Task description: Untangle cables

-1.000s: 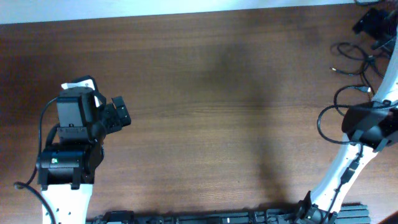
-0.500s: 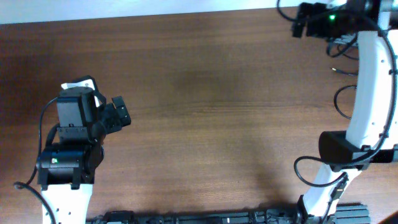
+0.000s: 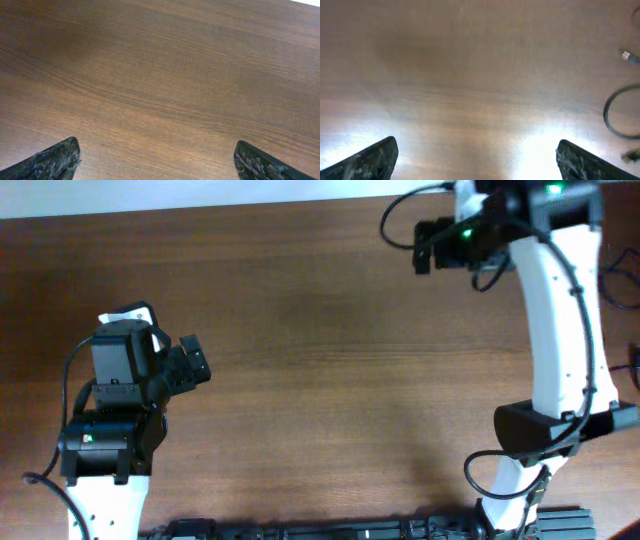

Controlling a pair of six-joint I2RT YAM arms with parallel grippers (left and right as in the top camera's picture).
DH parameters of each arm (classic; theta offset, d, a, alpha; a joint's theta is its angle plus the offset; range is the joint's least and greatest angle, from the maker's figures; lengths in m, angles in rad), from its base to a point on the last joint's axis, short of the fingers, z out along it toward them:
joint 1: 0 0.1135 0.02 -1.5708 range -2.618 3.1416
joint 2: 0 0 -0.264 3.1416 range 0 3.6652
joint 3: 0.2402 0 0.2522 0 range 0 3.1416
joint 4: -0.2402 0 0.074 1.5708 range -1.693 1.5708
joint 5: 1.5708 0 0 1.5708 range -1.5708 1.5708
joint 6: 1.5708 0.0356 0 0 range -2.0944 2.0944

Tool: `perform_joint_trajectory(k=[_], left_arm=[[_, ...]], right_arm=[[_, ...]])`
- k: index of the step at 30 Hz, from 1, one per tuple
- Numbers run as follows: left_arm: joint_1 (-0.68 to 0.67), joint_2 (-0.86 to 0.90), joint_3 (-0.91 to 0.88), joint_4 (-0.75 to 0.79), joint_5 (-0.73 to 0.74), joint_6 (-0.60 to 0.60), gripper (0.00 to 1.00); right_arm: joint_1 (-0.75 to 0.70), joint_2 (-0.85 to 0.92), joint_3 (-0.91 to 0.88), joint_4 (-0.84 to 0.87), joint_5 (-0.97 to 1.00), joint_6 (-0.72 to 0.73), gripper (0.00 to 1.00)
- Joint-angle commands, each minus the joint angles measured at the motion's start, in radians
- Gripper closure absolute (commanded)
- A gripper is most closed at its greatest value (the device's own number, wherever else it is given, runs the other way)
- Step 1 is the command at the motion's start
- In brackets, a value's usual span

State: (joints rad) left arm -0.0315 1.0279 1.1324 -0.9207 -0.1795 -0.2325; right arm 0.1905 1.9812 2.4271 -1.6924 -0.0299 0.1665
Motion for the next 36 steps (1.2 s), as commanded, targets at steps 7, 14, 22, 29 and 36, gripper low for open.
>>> perform_joint_trajectory(k=[7,14,22,29,36], left_arm=[[0.004,0.000,0.005,0.002,0.006,-0.017,0.01],[0.004,0.000,0.005,0.002,0.006,-0.017,0.01],[0.004,0.000,0.005,0.002,0.006,-0.017,0.01],[0.004,0.000,0.005,0.002,0.006,-0.017,0.01],[0.004,0.000,0.005,0.002,0.006,-0.017,0.01]], right_arm=[[0.040,-0.015,-0.188,0.093,0.042,0.033,0.01],[0.040,-0.002,-0.202,0.112,0.042,0.032,0.01],[0.040,0.002,-0.202,0.112,0.034,0.032,0.01],[0.039,0.002,-0.202,0.112,0.034,0.032,0.01],[0.039,0.002,-0.202,0.112,0.034,0.032,0.01]])
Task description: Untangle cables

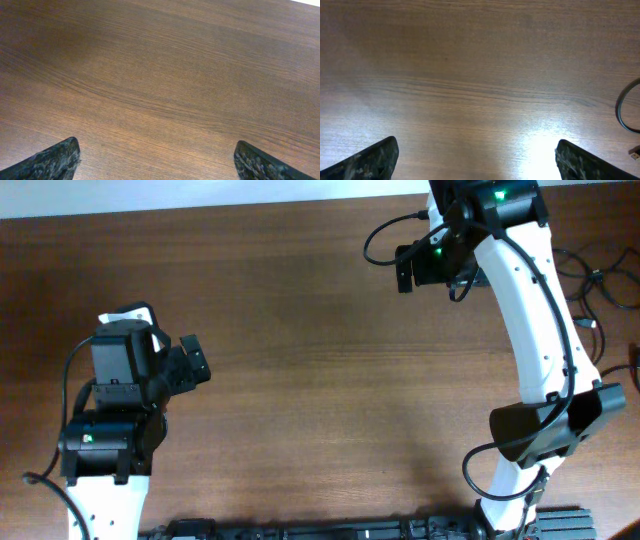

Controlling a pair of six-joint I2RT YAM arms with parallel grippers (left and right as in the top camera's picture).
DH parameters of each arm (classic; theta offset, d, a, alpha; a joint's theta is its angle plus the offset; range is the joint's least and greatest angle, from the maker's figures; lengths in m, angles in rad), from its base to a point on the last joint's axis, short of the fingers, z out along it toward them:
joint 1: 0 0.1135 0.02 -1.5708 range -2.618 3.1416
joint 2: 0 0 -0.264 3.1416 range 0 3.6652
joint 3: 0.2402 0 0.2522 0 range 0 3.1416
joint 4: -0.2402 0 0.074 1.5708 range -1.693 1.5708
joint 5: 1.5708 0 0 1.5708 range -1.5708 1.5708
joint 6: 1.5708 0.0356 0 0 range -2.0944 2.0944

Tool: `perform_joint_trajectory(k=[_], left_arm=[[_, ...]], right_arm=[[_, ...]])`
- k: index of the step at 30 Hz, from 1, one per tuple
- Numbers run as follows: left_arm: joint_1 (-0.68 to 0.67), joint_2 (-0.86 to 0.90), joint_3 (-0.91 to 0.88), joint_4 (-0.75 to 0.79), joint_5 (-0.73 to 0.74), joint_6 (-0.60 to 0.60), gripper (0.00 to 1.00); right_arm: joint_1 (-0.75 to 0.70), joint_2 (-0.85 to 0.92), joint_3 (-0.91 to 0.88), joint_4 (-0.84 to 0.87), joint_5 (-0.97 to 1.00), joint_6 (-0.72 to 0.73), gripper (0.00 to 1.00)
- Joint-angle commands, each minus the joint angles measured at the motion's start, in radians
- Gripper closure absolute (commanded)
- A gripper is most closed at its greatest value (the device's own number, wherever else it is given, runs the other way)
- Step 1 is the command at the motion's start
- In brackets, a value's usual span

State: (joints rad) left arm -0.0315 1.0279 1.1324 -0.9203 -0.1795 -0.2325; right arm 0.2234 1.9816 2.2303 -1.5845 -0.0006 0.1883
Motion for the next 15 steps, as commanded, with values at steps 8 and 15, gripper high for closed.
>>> perform_joint_trajectory(k=[8,15], left_arm=[[-0.001,-0.002,0.005,0.002,0.006,-0.017,0.01],[-0.001,-0.002,0.005,0.002,0.006,-0.016,0.01]], right_arm=[[0.006,0.002,-0.005,0.004,0.005,0.011,0.01],[0.006,0.002,-0.005,0.004,0.005,0.011,0.01]])
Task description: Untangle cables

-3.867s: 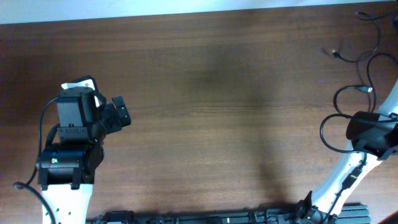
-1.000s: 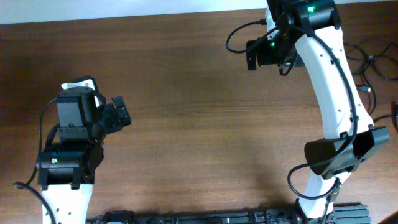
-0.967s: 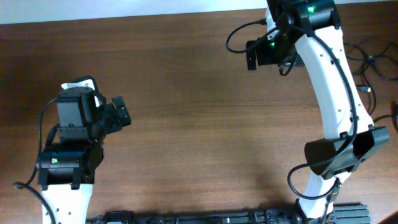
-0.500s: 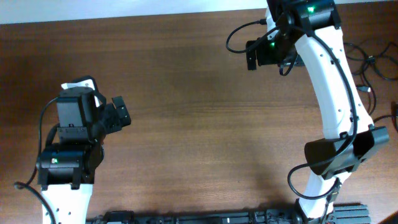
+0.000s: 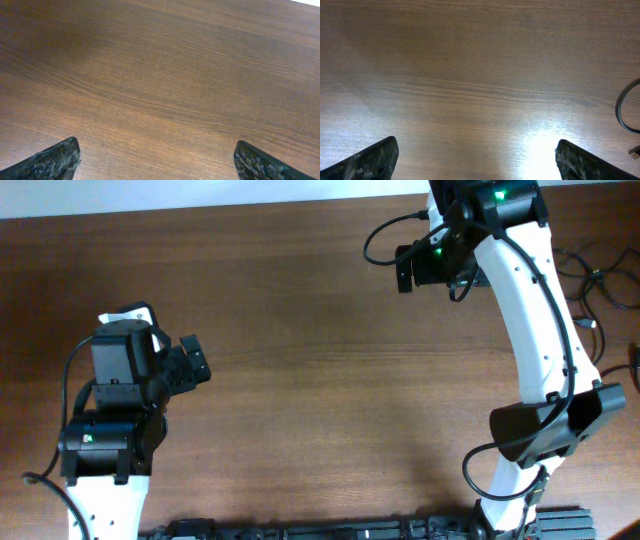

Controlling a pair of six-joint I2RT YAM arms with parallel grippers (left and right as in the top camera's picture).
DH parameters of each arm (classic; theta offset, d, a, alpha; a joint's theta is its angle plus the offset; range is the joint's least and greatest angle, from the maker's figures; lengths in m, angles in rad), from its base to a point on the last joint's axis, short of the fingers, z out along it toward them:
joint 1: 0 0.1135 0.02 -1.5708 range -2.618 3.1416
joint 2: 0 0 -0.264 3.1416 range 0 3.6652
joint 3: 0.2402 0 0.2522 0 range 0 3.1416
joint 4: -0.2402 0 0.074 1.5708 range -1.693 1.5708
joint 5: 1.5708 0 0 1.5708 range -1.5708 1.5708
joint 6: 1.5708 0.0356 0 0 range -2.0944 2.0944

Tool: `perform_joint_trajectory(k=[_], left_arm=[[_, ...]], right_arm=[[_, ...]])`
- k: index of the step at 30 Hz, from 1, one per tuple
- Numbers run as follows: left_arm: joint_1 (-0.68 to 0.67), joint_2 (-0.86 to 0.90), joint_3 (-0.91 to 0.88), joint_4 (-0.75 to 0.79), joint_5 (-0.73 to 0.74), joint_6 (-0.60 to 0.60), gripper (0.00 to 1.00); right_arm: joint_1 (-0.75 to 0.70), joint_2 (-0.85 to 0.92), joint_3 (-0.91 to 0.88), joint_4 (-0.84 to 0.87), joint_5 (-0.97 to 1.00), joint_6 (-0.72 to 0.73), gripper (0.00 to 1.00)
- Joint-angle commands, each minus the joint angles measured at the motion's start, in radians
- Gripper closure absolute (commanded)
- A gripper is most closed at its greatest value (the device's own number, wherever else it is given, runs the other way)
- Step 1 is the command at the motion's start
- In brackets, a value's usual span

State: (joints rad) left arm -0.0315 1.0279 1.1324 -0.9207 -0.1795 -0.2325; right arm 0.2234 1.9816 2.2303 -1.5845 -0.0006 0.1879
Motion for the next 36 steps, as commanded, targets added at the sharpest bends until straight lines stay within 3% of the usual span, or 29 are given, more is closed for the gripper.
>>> perform_joint_trajectory(k=[1,9,15,20,25,29,36], left_arm=[[-0.001,-0.002,0.003,0.002,0.006,-0.016,0.01],[-0.001,-0.106,-0.061,0.002,0.003,-0.016,0.01],[-0.001,-0.235,-0.224,0.053,-0.012,-0.017,0.01],[-0.001,-0.361,-0.468,0.346,0.016,-0.020,0.01],[-0.001,-0.529,-0.791,0.826,0.117,-0.021,0.01],[-0.001,-0.687,-1.118,1.334,0.158,-0.021,0.01],[-0.005,-0.852,-1.124,1.199,0.101,-0.008,0.01]], right_arm=[[0.006,0.002,-0.005,0.004,0.005,0.011,0.01],[0.006,0.002,-0.005,0.004,0.005,0.011,0.01],[0.006,0.002,-0.005,0.004,0.005,0.011,0.01],[0.006,0.002,-0.005,0.004,0.005,0.011,0.01],[0.006,0.002,-0.005,0.004,0.005,0.011,0.01],[0.006,0.002,-0.005,0.004,0.005,0.011,0.01],[0.006,0.002,-0.005,0.004,0.005,0.011,0.01]])
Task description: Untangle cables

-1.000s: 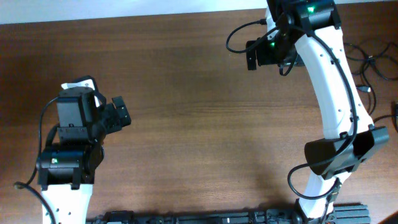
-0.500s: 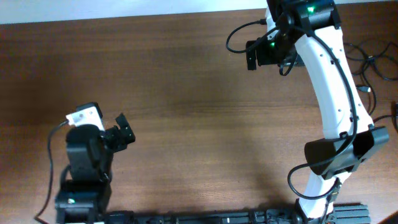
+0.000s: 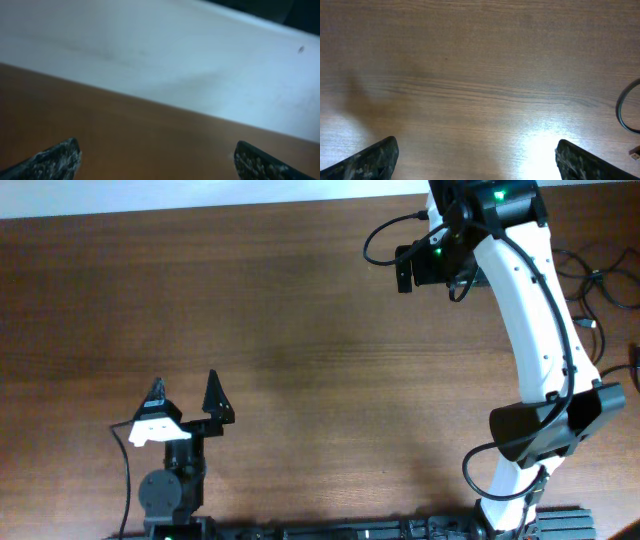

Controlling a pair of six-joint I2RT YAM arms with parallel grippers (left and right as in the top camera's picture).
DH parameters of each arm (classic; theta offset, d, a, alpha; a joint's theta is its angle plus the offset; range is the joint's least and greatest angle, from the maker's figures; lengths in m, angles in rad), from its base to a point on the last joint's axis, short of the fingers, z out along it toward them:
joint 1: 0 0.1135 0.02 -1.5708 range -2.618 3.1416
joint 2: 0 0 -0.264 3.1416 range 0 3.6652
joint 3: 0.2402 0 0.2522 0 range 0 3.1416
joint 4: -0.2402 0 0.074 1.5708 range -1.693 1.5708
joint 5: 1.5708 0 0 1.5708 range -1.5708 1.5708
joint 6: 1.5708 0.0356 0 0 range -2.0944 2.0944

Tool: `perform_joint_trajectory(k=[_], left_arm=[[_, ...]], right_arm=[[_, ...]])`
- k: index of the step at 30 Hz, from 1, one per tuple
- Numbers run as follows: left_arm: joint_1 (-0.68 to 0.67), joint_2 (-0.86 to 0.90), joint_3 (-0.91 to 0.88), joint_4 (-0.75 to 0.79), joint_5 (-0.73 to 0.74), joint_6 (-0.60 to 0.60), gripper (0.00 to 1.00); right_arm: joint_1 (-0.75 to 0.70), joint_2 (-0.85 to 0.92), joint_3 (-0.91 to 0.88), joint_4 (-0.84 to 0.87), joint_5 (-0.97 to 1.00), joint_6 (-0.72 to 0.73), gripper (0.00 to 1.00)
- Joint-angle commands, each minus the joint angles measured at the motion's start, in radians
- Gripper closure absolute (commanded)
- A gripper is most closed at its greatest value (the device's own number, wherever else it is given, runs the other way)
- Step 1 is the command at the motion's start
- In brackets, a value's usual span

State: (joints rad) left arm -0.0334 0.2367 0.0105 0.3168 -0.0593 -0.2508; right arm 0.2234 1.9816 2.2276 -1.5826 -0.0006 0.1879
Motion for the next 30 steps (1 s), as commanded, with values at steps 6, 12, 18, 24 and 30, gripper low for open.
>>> perform_joint_trajectory(k=[6,12,18,24,30], left_arm=[[-0.003,-0.171,-0.002,-0.192,-0.093,0.010,0.01],[-0.003,-0.232,-0.002,-0.391,-0.097,0.013,0.02],[-0.003,-0.232,-0.002,-0.393,-0.068,0.230,0.01],[-0.003,-0.232,-0.002,-0.394,-0.057,0.244,0.01],[-0.003,-0.232,-0.001,-0.394,-0.034,0.245,0.01]], right_arm=[[0.006,0.002,-0.002,0.002,0.005,0.011,0.01],[0.005,0.002,-0.002,0.002,0.005,0.011,0.01],[0.005,0.002,-0.002,0.002,0.005,0.011,0.01],[0.006,0.002,-0.002,0.002,0.005,0.011,0.01],[0.006,0.002,-0.002,0.002,0.005,0.011,0.01]])
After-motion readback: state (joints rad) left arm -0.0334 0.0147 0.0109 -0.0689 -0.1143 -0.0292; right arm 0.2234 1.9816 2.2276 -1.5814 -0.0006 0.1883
